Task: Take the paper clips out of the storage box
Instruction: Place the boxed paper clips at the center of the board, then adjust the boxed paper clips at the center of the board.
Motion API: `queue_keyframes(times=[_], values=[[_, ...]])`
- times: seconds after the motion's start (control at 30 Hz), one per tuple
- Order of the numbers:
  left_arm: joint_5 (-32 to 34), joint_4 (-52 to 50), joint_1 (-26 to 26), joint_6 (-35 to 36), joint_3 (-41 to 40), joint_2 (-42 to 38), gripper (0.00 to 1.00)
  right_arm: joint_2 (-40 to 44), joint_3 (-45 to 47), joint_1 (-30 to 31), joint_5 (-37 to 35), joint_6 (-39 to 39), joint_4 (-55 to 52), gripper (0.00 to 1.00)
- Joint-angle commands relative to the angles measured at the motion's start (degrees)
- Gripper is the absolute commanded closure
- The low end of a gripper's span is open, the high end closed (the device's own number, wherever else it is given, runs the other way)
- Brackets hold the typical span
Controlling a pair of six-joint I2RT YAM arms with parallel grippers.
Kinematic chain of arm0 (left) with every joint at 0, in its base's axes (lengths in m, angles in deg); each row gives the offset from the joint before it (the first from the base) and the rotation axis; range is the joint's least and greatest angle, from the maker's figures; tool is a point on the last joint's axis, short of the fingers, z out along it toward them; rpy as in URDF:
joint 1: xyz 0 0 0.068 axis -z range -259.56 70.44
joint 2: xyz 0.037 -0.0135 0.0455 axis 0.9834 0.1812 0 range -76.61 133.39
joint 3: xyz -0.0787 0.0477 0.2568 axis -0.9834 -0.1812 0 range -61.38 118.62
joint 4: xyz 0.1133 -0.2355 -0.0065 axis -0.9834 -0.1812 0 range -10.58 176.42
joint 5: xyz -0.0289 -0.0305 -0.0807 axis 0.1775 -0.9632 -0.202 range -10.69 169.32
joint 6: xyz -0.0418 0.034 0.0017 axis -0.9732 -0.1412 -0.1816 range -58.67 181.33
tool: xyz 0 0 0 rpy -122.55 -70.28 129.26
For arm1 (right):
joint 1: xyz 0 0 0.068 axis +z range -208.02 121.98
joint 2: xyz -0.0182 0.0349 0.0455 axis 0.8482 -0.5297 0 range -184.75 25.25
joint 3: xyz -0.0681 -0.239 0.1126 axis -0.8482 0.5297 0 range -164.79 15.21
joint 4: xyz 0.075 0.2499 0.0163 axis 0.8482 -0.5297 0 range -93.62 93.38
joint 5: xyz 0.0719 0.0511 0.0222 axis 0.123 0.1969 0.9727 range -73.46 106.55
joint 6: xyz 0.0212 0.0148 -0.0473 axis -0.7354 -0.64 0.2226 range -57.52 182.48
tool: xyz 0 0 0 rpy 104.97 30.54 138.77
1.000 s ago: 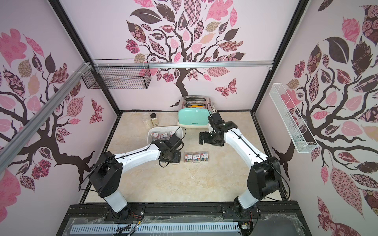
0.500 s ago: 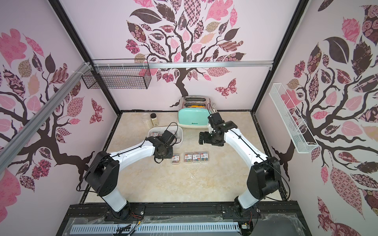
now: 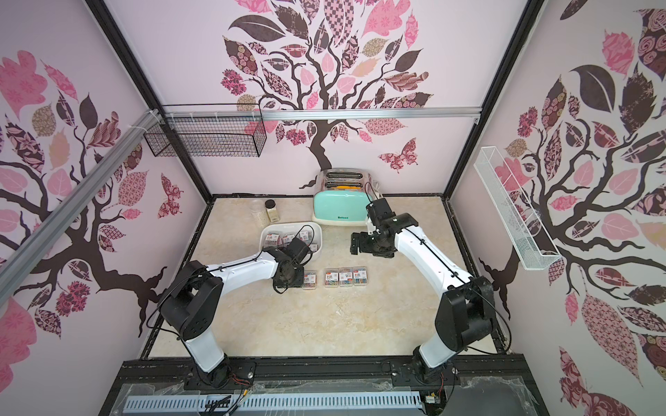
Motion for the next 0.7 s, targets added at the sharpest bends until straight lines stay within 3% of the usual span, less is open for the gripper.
queue_keyframes(times=[0.0, 0.67], values=[[0.09, 1.2, -0.05, 1.05, 1.63, 1.95, 0.55, 2.33, -0.63, 0.3, 0.28, -0.15, 0.22, 0.01], [0.57, 2.52, 0.56, 2.76, 4.45, 4.11, 0.52, 1.75, -0.83, 0.29, 0.89, -0.1, 0.75, 0.01]])
